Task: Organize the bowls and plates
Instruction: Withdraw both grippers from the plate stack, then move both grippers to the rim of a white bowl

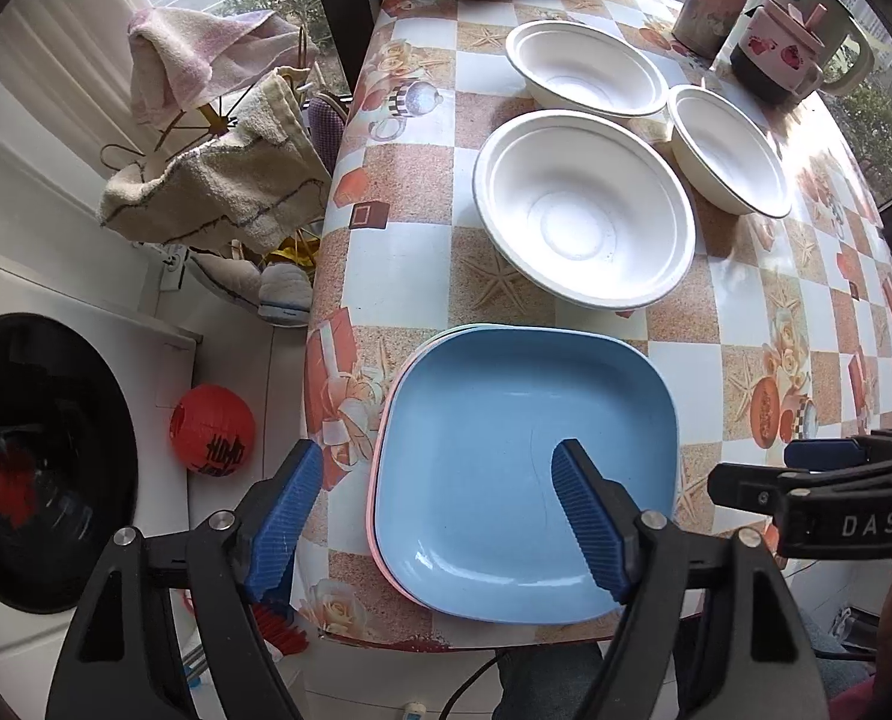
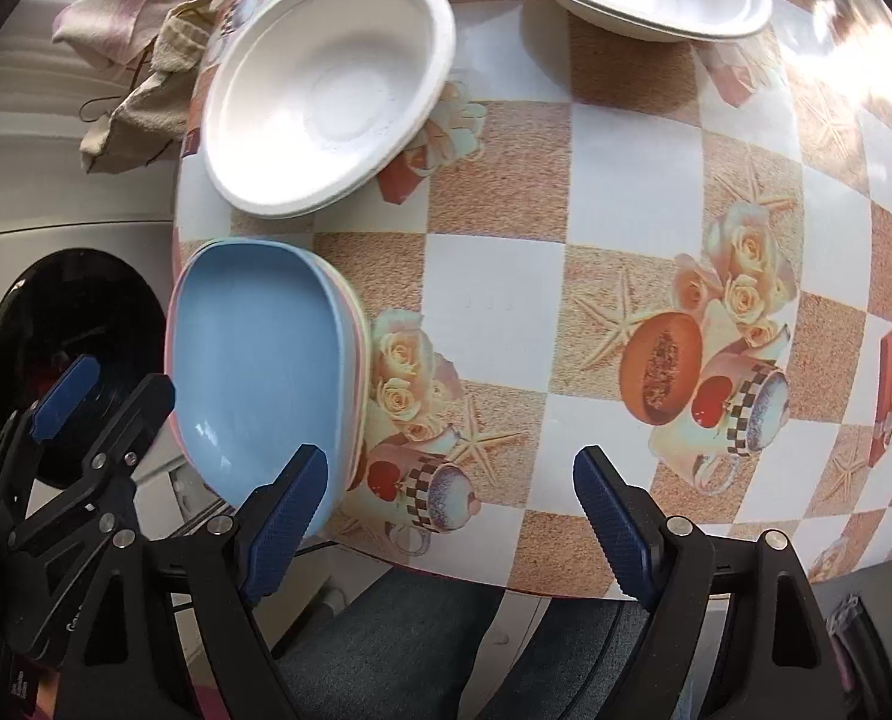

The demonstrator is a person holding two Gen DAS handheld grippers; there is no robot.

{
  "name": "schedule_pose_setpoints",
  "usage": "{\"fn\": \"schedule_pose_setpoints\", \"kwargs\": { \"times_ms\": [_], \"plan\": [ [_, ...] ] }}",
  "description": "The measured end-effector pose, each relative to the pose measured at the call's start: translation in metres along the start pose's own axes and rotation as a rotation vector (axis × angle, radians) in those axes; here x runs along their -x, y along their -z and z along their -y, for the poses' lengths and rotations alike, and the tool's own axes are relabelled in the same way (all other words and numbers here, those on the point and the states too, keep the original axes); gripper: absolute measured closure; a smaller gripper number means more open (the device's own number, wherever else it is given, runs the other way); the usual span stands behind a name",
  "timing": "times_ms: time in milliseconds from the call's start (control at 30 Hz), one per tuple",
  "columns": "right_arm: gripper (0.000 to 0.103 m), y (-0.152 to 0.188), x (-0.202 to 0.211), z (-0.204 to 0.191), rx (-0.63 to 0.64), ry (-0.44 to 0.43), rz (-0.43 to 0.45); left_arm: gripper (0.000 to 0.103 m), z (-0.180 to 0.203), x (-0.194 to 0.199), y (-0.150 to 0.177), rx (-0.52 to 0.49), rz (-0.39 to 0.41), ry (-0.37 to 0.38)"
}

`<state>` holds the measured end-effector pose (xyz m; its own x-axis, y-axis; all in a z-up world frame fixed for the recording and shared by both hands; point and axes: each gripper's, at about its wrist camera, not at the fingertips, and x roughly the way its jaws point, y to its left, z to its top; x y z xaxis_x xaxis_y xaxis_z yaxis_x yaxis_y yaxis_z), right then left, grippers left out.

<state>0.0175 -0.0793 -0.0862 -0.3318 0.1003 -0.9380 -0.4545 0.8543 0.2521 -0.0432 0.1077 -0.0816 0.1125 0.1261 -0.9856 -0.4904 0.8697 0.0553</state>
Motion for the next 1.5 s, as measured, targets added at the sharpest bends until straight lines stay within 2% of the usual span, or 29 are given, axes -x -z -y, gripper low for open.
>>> {"fn": "schedule_pose_setpoints", "kwargs": {
  "times_ms": [33,100,133,333,567,767,867,1000,1133,1167,1367,1433,1500],
  "plan": [
    [0.018,0.000,-0.001,0.008,-0.025,0.015,-0.004,0.020,-0.001,-0.003,-0.002,0.013,-0.020,0.010],
    [0.003,0.002,-0.005,0.023,-0.073,0.043,-0.022,0.018,-0.004,-0.010,-0.006,0.040,-0.072,0.049],
    [0.000,0.000,-0.007,0.027,-0.098,0.046,-0.018,0.018,-0.004,-0.011,-0.008,0.053,-0.081,0.068],
    [0.000,0.000,0.003,0.052,-0.164,0.058,0.014,0.018,0.005,-0.007,-0.018,0.034,-0.080,0.081],
    [0.000,-0.020,0.013,0.051,-0.136,0.027,0.031,0.018,0.008,0.004,-0.046,0.027,-0.066,0.082],
    [0.000,-0.060,0.029,0.040,-0.107,0.042,0.098,0.018,0.004,0.000,-0.085,0.012,-0.030,-0.012],
    [0.000,-0.078,0.027,0.034,-0.102,0.031,0.117,0.018,0.005,-0.014,-0.103,0.004,-0.050,-0.035],
    [0.000,-0.103,0.026,0.030,-0.103,0.021,0.131,0.018,0.009,-0.033,-0.119,-0.028,-0.056,-0.118],
    [0.000,-0.119,0.019,0.025,-0.098,0.005,0.125,0.018,0.010,-0.053,-0.131,-0.019,-0.088,-0.108],
    [0.000,-0.107,0.010,0.018,-0.096,-0.001,0.123,0.018,0.011,-0.057,-0.133,-0.016,-0.092,-0.100],
    [0.000,-0.121,-0.008,0.009,-0.077,-0.012,0.114,0.030,0.013,-0.089,-0.146,-0.028,-0.154,-0.100],
    [0.001,-0.129,-0.014,0.001,-0.074,-0.023,0.112,0.038,0.012,-0.097,-0.147,-0.021,-0.179,-0.082],
    [0.015,-0.135,-0.018,-0.007,-0.061,-0.039,0.109,0.051,0.014,-0.101,-0.146,-0.020,-0.194,-0.043]
  ]
}}
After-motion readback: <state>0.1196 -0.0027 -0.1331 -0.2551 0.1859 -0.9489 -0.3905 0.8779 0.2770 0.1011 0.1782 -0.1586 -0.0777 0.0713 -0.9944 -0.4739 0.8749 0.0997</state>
